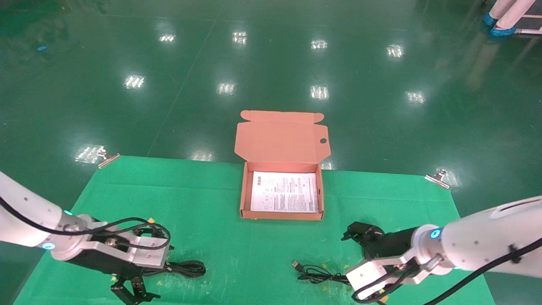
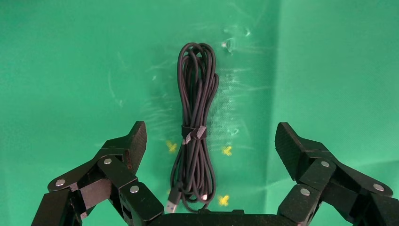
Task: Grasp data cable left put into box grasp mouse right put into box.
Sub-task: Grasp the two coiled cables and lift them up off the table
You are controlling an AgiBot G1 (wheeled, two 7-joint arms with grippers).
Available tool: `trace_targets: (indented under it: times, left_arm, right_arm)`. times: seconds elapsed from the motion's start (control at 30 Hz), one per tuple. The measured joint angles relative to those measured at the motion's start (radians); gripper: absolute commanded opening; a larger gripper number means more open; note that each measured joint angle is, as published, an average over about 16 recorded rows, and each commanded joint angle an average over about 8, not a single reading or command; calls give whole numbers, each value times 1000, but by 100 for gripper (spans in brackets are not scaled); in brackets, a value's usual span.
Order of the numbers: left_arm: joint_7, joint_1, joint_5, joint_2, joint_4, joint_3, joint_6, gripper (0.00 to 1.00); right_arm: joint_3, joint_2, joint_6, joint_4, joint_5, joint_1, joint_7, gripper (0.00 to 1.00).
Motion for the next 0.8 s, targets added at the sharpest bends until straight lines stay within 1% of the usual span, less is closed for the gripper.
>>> trace_targets:
  times: [0.23, 0.47, 0.63, 0.8]
  left_arm:
    - [14, 26, 25, 37, 81, 3, -85, 100]
    - [43, 29, 21, 81, 204, -5, -140, 100]
    - [77, 21, 9, 119, 316, -13, -165, 100]
    - [127, 10, -2, 159, 432, -20, -188, 100]
  right_arm:
    - [-9, -38, 47, -43, -55, -45, 78, 100]
    - [-3, -93, 68, -148, -45, -54, 131, 100]
    - [1, -144, 78, -258, -25, -38, 138, 100]
    - [0, -193, 98, -374, -17, -17, 115, 100]
